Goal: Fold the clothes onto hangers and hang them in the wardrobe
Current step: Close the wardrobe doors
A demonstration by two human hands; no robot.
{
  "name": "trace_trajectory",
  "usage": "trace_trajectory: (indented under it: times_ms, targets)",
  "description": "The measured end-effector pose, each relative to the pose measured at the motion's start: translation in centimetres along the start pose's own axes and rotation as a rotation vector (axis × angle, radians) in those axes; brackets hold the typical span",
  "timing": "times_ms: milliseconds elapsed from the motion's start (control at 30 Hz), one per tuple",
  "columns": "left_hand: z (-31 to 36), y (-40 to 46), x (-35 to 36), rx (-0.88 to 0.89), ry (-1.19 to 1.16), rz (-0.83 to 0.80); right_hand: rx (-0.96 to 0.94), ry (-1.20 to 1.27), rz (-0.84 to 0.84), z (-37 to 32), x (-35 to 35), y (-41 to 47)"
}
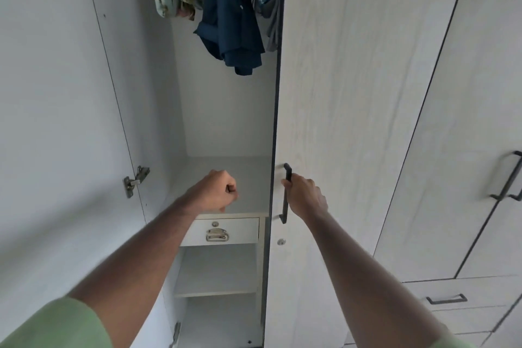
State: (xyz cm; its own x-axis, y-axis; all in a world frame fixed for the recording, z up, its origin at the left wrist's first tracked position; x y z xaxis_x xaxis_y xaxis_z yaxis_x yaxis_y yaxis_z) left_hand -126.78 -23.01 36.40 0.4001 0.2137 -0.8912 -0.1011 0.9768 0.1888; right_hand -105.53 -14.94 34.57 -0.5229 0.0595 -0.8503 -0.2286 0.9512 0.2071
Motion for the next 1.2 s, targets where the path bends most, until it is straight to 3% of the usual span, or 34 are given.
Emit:
trace_trajectory:
  times_ms: [500,767,900,1033,1200]
  targets:
    - [-2.0,4.6,3.1,-0.065,0.028,-0.023,-0.11,0.004,-0.092,-1.0,2.1,6.4]
    - [-2.1,-0.2,1.0,-0.121,0.025,0.06,-0.149,-0.279,0.022,-1.9,1.9,5.0]
    - [-4.2,-6.2,-1.3,-0.228,0.024,0.208,-0.226,-0.333,0.015,-3.8,4.1,1.4]
    - [-6.6,-14.2,-3.1,-0.4,0.077,0.412,-0.389,-0.234,-0.007,-8.1,7.1,-3.1]
    - [-7.5,-25.7,-8.4,-0.446,0.352,0.91,-0.513,-0.174,-0.009,-14.2,8.7,-7.2]
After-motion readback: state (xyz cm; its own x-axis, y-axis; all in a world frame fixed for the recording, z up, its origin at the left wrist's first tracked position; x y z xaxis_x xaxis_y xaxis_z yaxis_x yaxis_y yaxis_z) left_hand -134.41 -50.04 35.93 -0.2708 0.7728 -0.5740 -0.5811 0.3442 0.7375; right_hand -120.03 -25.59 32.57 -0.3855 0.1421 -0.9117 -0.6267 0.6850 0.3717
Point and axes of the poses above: each hand's wrist, its own y-axis towards the middle knuckle, its own x-axis out of the palm, z = x × y, the point moved 7 cm from there along y, towards the middle knuckle
